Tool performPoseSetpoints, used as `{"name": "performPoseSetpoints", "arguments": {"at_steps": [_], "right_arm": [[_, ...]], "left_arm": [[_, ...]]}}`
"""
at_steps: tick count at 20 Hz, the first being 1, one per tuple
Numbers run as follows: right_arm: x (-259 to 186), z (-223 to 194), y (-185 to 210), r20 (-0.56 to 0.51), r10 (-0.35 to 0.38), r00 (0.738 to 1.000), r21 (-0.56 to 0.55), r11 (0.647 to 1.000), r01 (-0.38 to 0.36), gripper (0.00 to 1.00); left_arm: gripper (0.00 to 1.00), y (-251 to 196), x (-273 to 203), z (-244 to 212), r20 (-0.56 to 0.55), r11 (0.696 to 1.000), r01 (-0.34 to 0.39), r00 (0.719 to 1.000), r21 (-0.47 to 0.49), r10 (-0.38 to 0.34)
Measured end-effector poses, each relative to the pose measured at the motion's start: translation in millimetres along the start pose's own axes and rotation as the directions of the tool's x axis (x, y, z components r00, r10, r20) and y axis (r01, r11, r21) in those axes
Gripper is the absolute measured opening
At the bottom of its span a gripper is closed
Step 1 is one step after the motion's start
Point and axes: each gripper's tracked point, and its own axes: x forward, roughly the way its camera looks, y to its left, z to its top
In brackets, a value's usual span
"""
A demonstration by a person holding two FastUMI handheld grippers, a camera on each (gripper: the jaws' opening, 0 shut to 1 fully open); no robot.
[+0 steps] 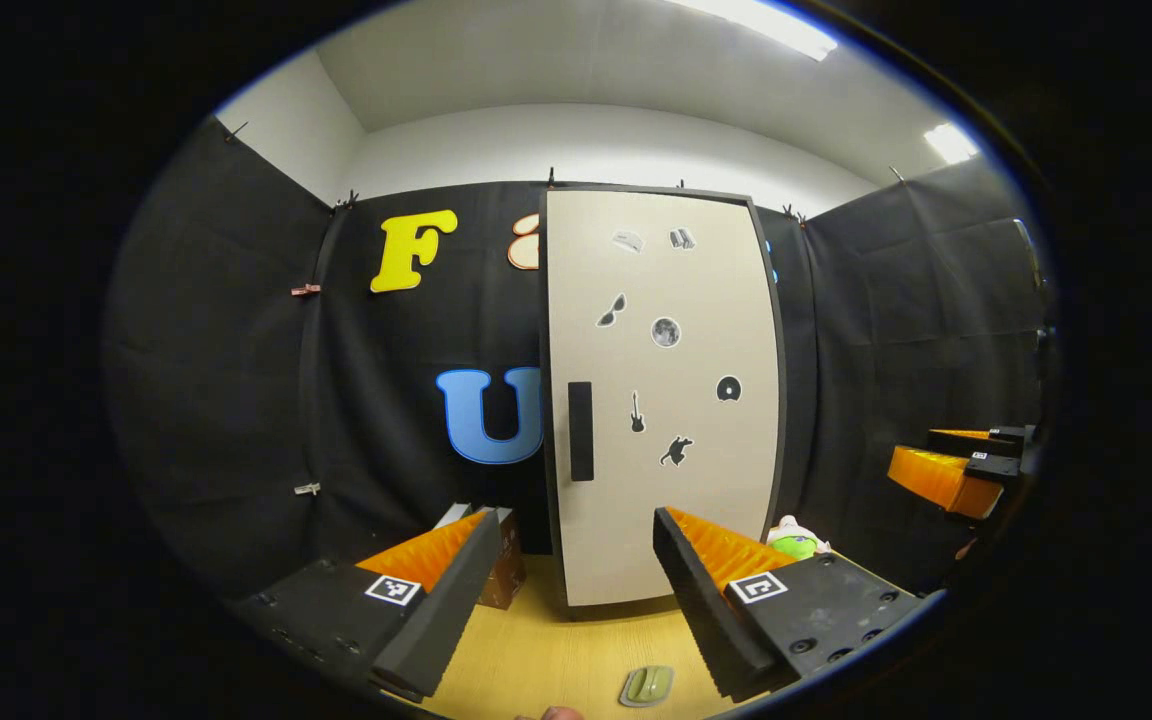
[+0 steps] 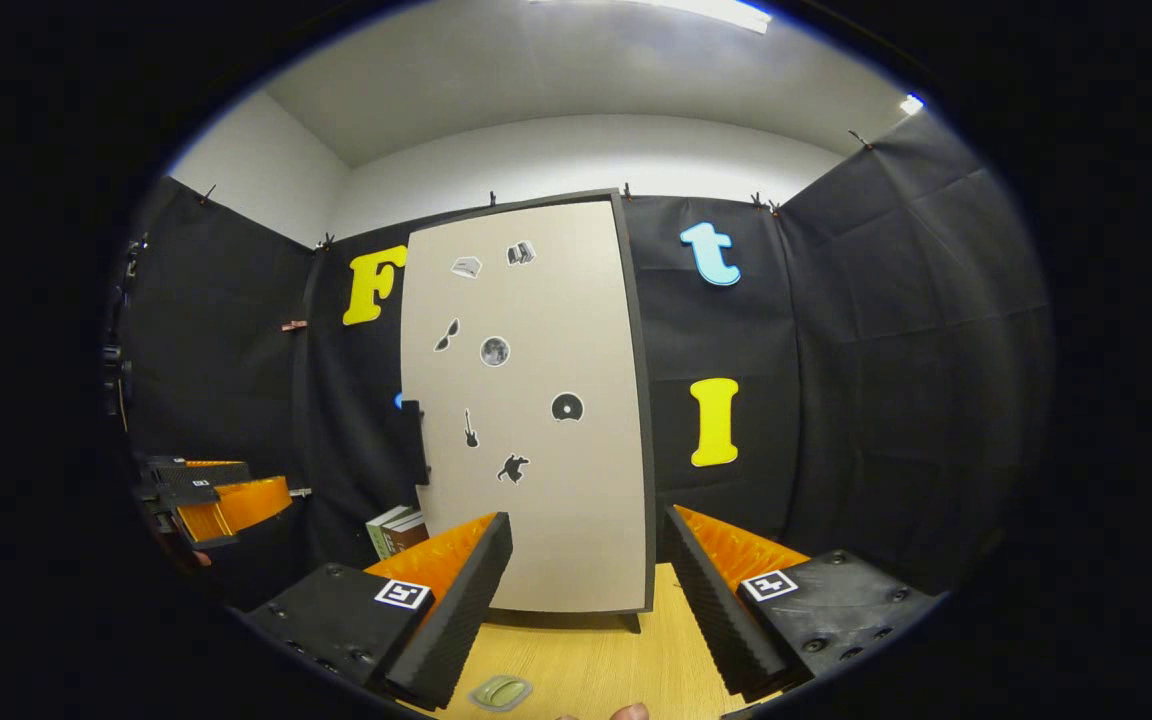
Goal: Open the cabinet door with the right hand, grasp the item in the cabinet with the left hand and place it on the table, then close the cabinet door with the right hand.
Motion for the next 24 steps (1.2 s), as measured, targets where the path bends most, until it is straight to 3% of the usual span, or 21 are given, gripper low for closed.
{"name": "performPoseSetpoints", "arguments": {"at_steps": [24], "right_arm": [[16.6, -10.4, -5.3, -0.018, 0.050, 0.999, -0.036, 0.998, -0.050, 0.97]], "left_arm": [[0.96, -21.5, 6.2, -5.5, -0.005, 1.000, 0.004, 1.000, -0.002, -0.004]]}}
